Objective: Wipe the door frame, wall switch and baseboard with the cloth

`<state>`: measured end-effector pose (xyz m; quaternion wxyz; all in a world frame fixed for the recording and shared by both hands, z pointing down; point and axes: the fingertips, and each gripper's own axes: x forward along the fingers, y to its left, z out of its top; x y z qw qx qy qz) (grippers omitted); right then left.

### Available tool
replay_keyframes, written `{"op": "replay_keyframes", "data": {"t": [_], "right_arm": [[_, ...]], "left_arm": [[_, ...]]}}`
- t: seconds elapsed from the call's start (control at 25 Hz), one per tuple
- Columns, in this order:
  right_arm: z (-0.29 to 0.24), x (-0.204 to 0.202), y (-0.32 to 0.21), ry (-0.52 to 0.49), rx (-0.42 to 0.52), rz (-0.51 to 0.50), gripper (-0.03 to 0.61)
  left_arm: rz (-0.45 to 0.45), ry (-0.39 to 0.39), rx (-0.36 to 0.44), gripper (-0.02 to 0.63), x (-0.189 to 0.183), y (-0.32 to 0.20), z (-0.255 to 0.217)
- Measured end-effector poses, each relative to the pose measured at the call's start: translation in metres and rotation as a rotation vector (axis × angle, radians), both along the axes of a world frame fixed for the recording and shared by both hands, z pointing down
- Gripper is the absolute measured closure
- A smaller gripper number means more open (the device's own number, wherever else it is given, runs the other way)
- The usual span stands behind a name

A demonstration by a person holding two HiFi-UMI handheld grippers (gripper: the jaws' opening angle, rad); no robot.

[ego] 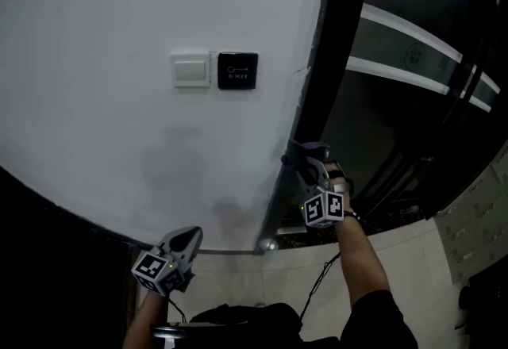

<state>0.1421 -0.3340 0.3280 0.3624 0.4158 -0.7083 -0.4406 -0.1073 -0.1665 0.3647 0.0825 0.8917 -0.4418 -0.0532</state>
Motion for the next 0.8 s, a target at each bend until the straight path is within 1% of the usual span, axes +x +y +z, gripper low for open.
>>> {"op": "replay_keyframes", "data": {"t": [0.24,0.52,0.8], "right_arm": [[0.031,-0.004,0.001,-0.005,-0.057,-0.014,0.495],[0.060,-0.001,0.004,-0.006,-0.090,-0.039,0.495],[0.104,-0.002,0.003,0.012,-0.201,-0.045,0.495]], "left_arm": [[-0.023,0.007,-0.004,0.612,-0.005,-0.004,0.005],[-0.034,0.000,-0.031,0.612,-0.005,-0.002,0.011],[-0.062,-0.008,-0.037,0.612,-0.015,-0.002,0.015]]}}
